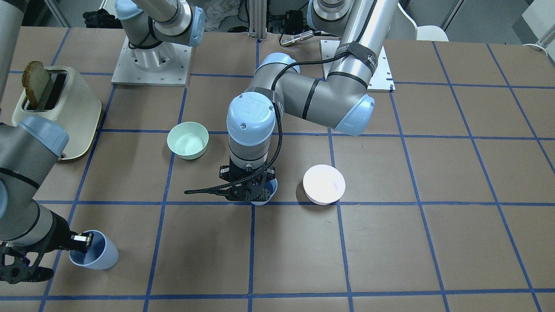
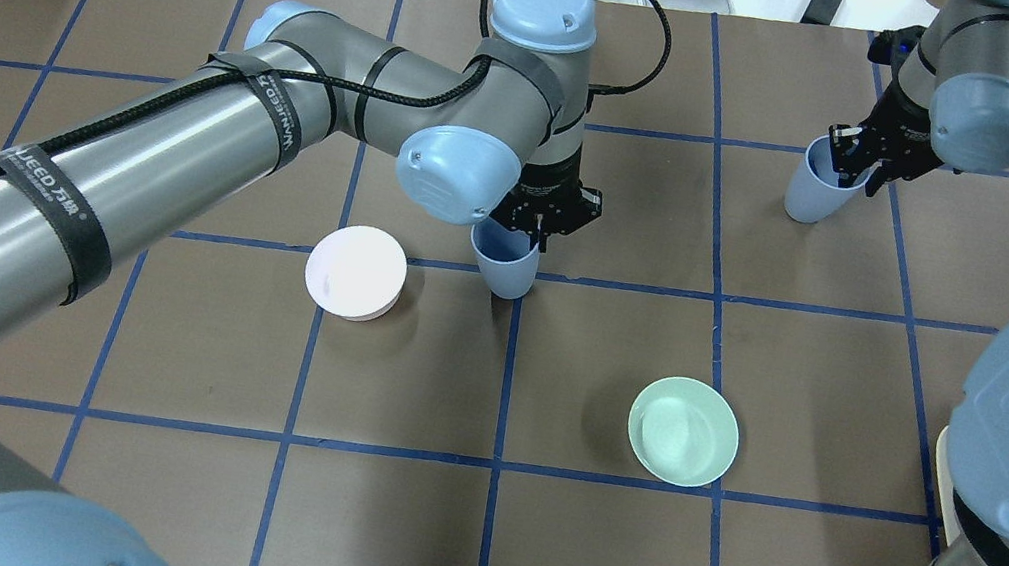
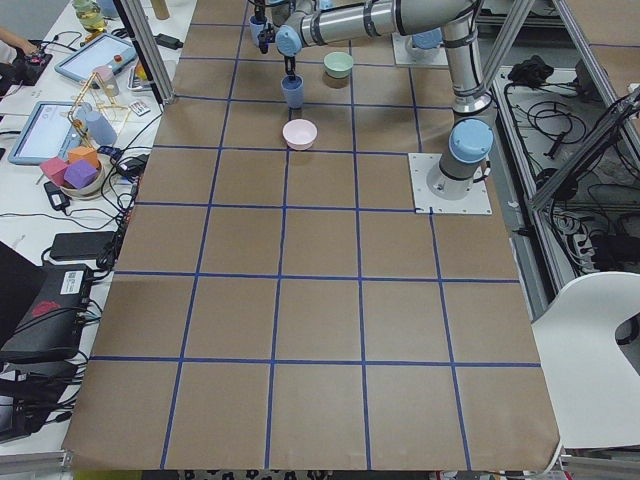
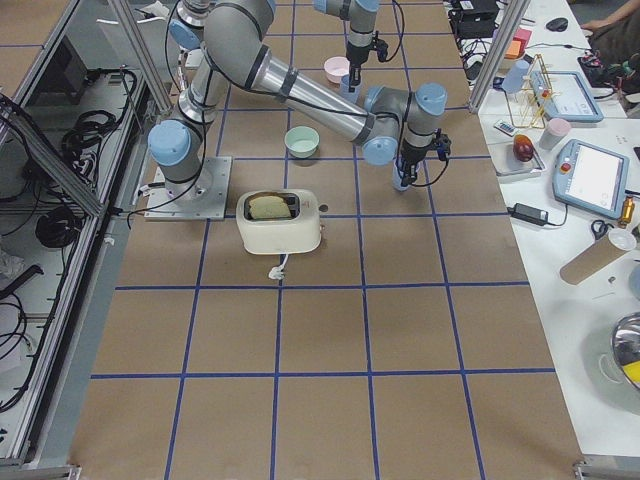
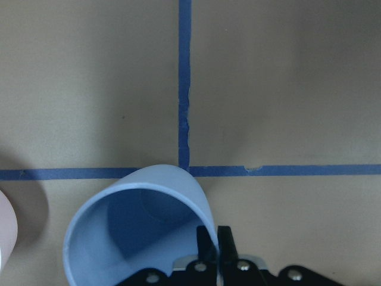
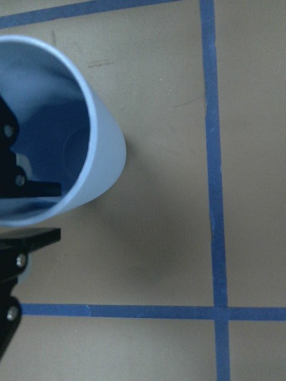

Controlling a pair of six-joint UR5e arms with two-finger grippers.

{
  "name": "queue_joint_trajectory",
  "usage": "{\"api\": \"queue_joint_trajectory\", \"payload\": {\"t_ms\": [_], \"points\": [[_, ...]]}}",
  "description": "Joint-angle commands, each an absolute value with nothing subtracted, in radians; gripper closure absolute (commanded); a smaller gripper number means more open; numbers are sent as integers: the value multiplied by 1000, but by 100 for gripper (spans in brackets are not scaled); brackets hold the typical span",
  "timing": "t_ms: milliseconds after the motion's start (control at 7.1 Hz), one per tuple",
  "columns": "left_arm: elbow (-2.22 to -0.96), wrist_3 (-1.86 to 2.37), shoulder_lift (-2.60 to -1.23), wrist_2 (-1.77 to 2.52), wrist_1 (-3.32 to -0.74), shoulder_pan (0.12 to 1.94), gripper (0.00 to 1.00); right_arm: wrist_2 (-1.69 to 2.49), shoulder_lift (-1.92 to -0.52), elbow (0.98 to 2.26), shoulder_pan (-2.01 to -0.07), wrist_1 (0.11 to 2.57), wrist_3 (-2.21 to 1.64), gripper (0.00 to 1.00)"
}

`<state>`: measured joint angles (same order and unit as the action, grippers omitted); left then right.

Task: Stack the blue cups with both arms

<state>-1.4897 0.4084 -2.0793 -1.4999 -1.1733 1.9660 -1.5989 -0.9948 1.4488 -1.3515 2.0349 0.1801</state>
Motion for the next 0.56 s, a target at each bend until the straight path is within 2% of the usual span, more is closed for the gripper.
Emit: {"api": "queue_joint_trajectory", "payload": {"t_ms": [0,141,282,423], "points": [[-1499,408,-2091,-1502,-1128,1967,100,-1598,-1012,1440,-1353,2029,176,100],[-1500,408,-2092,-1508,-1127,1967,11,-1597,-1037,1440,-1359,2019,170,100],[-1497,408,-2060,-1502,-1131,1964,0,-1595,-1063,1440,-1368,1976,113,100],[-1485,408,-2027,-1503,-1152,1954,0,-1571,-1119,1446,-1385,1906,104,100]]}}
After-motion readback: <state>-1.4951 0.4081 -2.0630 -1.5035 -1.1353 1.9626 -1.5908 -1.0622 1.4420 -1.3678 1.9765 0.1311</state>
